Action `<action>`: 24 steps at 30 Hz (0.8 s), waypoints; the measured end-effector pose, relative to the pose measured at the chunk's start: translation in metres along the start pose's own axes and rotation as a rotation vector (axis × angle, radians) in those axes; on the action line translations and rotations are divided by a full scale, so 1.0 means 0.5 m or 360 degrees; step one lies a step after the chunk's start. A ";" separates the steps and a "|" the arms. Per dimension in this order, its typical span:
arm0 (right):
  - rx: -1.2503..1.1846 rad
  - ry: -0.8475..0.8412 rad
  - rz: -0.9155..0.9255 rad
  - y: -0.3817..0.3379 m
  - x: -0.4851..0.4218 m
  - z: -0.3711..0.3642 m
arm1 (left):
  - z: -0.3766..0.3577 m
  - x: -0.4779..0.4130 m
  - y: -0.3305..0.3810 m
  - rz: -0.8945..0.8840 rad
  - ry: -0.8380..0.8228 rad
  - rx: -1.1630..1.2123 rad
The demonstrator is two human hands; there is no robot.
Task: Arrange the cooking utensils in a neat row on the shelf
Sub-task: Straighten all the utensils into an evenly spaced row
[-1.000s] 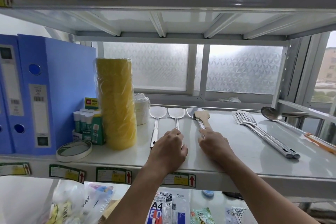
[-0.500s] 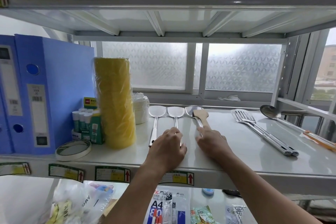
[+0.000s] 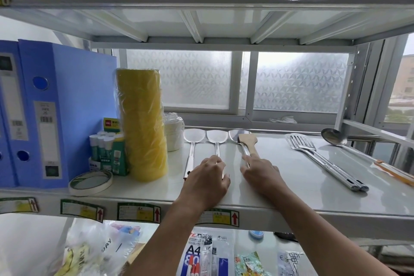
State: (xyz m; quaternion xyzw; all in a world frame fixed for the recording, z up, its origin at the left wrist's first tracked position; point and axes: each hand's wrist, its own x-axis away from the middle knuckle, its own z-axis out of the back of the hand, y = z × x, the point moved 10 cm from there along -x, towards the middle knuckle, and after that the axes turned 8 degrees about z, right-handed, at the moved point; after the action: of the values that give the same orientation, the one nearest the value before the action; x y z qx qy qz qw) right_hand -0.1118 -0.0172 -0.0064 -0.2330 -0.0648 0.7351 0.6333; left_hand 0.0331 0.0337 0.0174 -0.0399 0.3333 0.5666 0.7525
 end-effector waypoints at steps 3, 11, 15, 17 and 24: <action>-0.0006 -0.0005 0.0003 0.000 0.001 0.000 | 0.000 0.002 -0.001 -0.0001 0.0000 0.0000; -0.0013 -0.0014 0.0017 0.002 -0.001 -0.003 | 0.002 0.001 0.002 0.0001 -0.0005 -0.0017; -0.0033 -0.0008 0.0007 -0.001 0.001 0.000 | 0.001 0.001 0.002 0.0005 -0.0020 -0.0017; -0.0043 -0.0004 0.0007 0.000 0.003 0.000 | 0.000 0.002 0.002 0.0012 -0.0028 -0.0020; -0.0137 -0.0008 -0.0075 0.015 -0.010 0.001 | 0.001 0.000 0.002 0.0019 -0.0042 -0.0021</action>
State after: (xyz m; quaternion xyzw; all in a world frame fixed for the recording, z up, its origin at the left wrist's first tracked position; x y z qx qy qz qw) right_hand -0.1184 -0.0234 -0.0078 -0.2565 -0.1034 0.7172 0.6396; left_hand 0.0323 0.0344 0.0178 -0.0356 0.3198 0.5737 0.7532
